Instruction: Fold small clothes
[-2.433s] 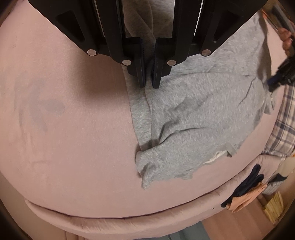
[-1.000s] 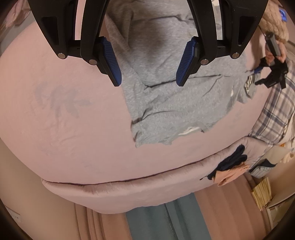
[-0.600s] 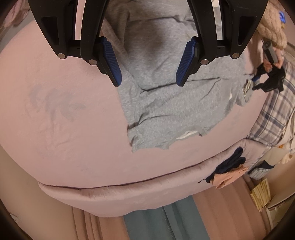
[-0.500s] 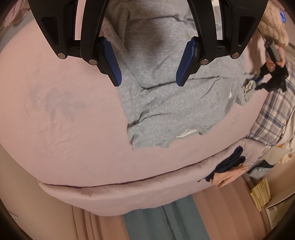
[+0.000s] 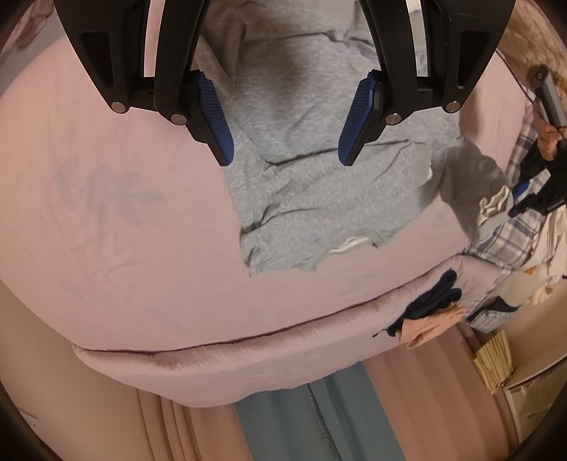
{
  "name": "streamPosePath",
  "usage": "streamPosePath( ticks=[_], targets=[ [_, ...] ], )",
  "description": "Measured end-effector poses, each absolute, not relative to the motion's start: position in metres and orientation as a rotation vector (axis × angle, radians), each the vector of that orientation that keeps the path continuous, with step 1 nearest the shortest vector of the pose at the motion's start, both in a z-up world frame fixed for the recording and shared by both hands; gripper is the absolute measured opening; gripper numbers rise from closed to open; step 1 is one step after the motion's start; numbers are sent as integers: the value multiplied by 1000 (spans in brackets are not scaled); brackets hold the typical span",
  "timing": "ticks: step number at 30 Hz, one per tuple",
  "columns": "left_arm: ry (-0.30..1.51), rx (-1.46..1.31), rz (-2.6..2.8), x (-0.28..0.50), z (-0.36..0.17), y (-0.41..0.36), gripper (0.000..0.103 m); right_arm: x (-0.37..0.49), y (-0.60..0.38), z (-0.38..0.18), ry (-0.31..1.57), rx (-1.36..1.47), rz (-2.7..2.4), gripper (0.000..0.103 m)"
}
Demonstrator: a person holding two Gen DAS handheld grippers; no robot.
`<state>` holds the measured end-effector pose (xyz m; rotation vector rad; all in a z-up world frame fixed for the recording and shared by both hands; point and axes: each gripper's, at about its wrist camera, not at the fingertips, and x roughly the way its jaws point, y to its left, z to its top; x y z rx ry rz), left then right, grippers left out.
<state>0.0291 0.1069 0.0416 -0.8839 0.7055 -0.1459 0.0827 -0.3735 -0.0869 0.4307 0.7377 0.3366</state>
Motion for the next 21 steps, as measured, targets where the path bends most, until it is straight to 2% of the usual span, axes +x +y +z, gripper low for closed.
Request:
streamPosePath(
  ticks=[7, 19, 21],
  targets=[
    [800, -860, -195, 36, 19, 61, 21, 85, -375, -90, 746, 474, 362, 61],
    [1030, -841, -157, 48, -64, 22, 21, 96, -345, -92, 800, 443, 466, 62],
    [1055, -829, -126, 47, -73, 23, 22, 100, -336, -93, 817, 414, 492, 68]
  ],
)
